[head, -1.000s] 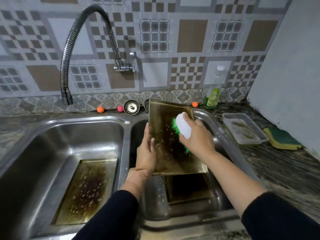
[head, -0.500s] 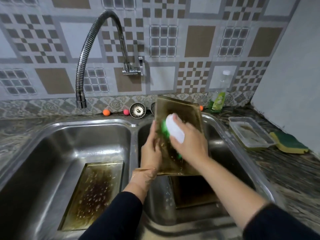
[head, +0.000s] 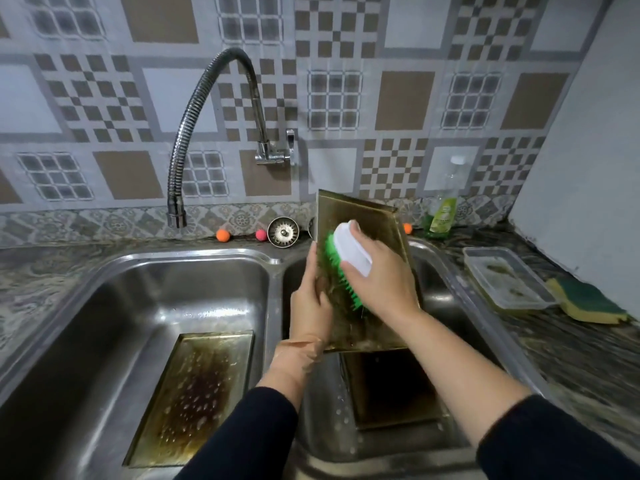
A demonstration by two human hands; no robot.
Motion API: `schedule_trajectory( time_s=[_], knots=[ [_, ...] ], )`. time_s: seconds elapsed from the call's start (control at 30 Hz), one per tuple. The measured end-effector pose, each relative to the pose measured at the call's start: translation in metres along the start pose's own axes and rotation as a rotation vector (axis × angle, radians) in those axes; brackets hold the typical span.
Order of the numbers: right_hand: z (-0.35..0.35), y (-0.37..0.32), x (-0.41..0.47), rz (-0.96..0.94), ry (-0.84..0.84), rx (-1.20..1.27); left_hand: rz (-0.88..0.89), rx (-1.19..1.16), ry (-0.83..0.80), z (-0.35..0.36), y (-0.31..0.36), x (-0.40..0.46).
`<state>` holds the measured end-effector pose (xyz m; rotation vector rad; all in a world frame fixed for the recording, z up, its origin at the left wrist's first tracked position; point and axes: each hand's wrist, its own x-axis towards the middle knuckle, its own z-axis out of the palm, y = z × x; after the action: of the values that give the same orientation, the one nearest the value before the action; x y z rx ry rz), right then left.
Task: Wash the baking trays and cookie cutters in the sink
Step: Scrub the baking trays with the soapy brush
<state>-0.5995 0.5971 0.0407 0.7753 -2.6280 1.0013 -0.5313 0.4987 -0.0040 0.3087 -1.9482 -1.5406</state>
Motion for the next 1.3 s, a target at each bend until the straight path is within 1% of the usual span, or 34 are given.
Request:
schedule_trajectory(
  time_s=[0.07, 0.13, 0.23, 0.3, 0.37, 0.43, 0.5, 0.6, 0.67, 0.77, 0.83, 0.87, 0.97, 1.07, 1.13, 1.23, 1.3],
  knots=[
    [-0.015, 0.003, 0.041, 0.069, 0.061, 0.019, 0.020, 0.015, -0.025, 0.012, 0.007, -0.002],
    [-0.025, 0.010, 0.055, 0.093, 0.097, 0.053, 0.024, 0.002, -0.020, 0.018, 0.012, 0.000],
    [-0.016, 0.021, 0.013, 0.090, 0.037, 0.075, 0.020, 0.007, 0.074, 0.009, 0.014, 0.005],
    [-0.003, 0.031, -0.031, 0.085, -0.037, 0.165, -0.013, 0.053, 0.110, -0.001, 0.011, 0.006],
    [0.001, 0.042, -0.046, 0.084, -0.067, 0.232, -0.045, 0.135, 0.069, -0.007, 0.008, 0.000],
    [-0.008, 0.044, -0.030, 0.137, -0.061, 0.340, -0.068, 0.274, 0.021, -0.005, 0.009, -0.007],
    [-0.023, 0.037, -0.005, 0.149, -0.027, 0.430, -0.024, 0.429, 0.024, -0.001, 0.009, -0.010],
    [-0.047, 0.017, 0.025, 0.129, 0.009, 0.348, 0.071, 0.626, -0.019, 0.007, 0.007, -0.010],
    [-0.057, 0.006, 0.039, 0.154, -0.005, 0.270, 0.079, 0.750, -0.073, 0.018, 0.009, -0.018],
    [-0.054, -0.002, 0.046, 0.177, -0.017, 0.185, 0.198, 0.953, -0.048, 0.033, 0.009, -0.034],
    [-0.046, 0.001, 0.045, 0.232, 0.021, 0.147, 0.255, 1.051, -0.015, 0.039, 0.009, -0.040],
    [-0.041, 0.003, 0.044, 0.268, 0.049, 0.137, 0.258, 1.088, -0.035, 0.041, 0.010, -0.043],
    [-0.031, 0.012, 0.037, 0.380, 0.131, 0.079, 0.273, 1.151, -0.112, 0.043, 0.016, -0.050],
    [-0.031, 0.019, 0.031, 0.462, 0.155, 0.041, 0.363, 1.161, -0.082, 0.049, 0.019, -0.053],
    [-0.035, 0.022, 0.033, 0.502, 0.121, 0.087, 0.380, 1.128, -0.079, 0.053, 0.022, -0.054],
    [-0.042, 0.024, 0.033, 0.492, 0.107, 0.177, 0.293, 1.065, -0.112, 0.055, 0.022, -0.056],
    [-0.048, 0.027, 0.031, 0.473, 0.122, 0.269, 0.283, 0.990, -0.156, 0.057, 0.022, -0.056]
  ],
)
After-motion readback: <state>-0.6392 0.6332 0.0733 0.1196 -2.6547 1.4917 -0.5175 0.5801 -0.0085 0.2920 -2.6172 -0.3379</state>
